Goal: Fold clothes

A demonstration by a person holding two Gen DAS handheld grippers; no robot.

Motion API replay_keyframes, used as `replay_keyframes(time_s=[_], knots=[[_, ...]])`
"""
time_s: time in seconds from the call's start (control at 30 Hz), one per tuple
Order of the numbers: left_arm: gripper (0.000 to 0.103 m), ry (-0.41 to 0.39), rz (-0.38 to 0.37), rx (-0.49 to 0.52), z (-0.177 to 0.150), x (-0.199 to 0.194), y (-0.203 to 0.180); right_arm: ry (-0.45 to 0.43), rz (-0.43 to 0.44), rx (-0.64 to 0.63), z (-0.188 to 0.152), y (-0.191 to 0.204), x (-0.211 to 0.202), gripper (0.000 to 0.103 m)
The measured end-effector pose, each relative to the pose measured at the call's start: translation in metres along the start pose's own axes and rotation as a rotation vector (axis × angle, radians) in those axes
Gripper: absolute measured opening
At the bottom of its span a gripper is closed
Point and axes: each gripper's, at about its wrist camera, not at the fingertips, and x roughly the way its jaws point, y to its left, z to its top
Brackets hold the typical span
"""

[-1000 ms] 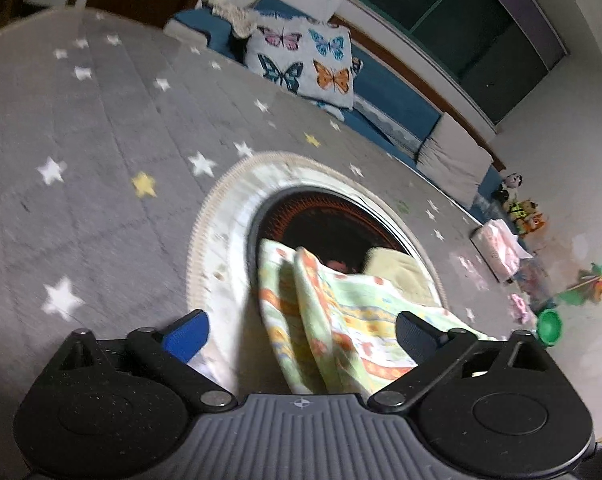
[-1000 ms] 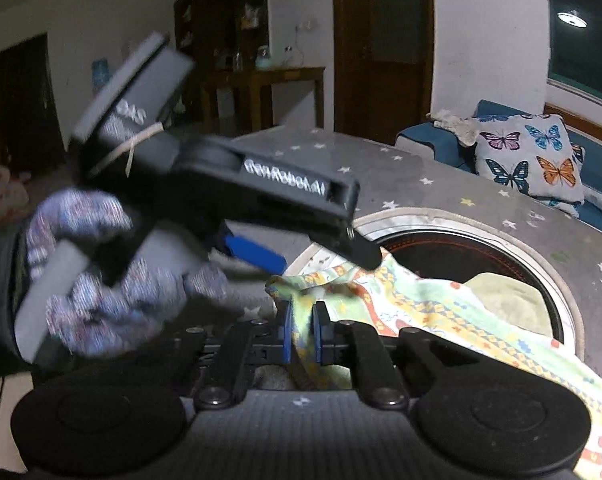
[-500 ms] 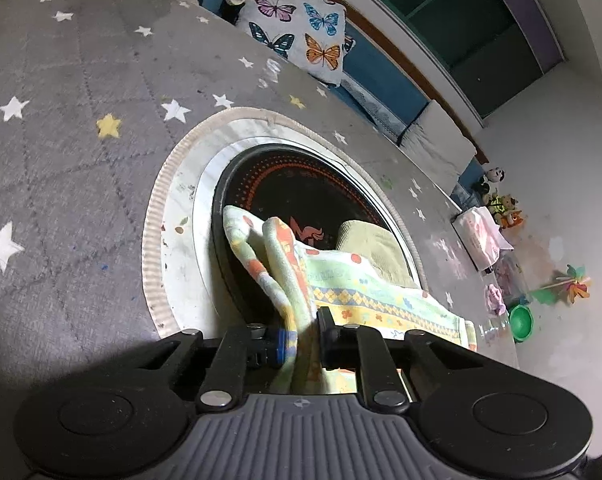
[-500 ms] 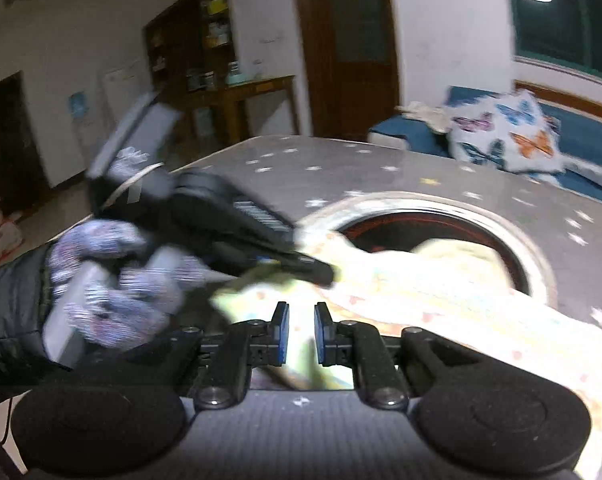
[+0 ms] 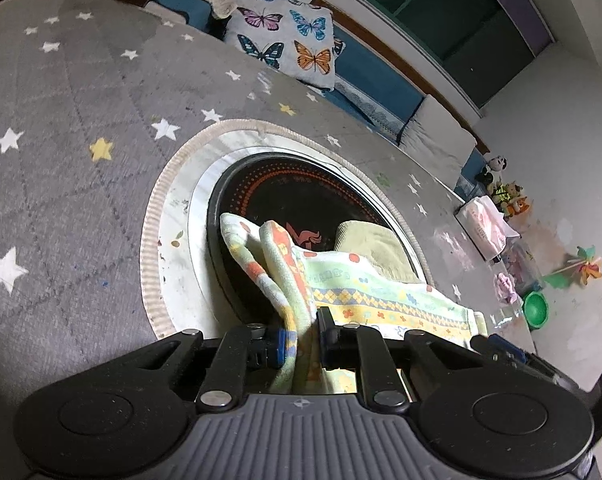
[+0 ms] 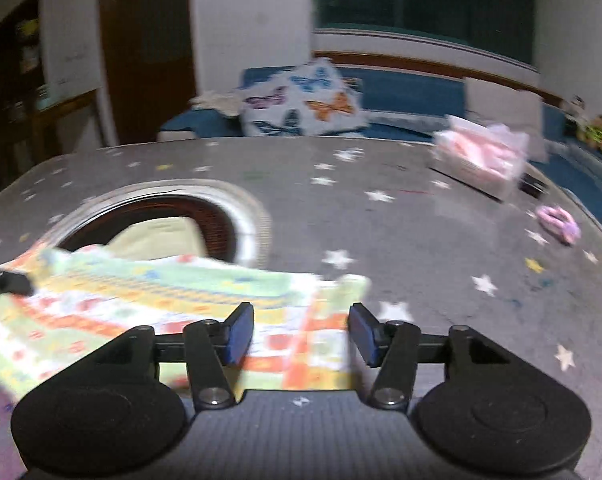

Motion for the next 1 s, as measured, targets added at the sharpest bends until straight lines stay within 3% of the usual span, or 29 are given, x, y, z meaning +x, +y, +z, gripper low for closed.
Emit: replay_keyframes(time_s=[0.17, 0.3, 0.37, 0.6, 1.0], knots=[[0.015, -0.019, 0.021, 0.073, -0.001, -0.002, -0.010, 0.018, 0.018, 0.076, -0.002, -0.010, 0.013, 0.054], [0.014, -0.031, 0.031, 0.117, -0.001, -0.003, -0.018, 0.014, 0.051, 0.094, -0.002, -0.009, 0.014, 0.019], [0.012, -0.035, 0.033, 0.137, 0.000, -0.004, -0.023, 0.009, 0.069, 0.094, 0.000, -0.008, 0.012, 0.008], [0.011, -0.065, -0.006, 0.234, 0.013, -0.005, -0.060, -0.069, 0.071, 0.104, 0.007, -0.018, -0.017, 0.005], [0.010, 0.005, -0.150, 0.367, 0.022, 0.061, -0.170, -0.173, -0.155, 0.141, 0.030, -0.105, -0.075, 0.005]])
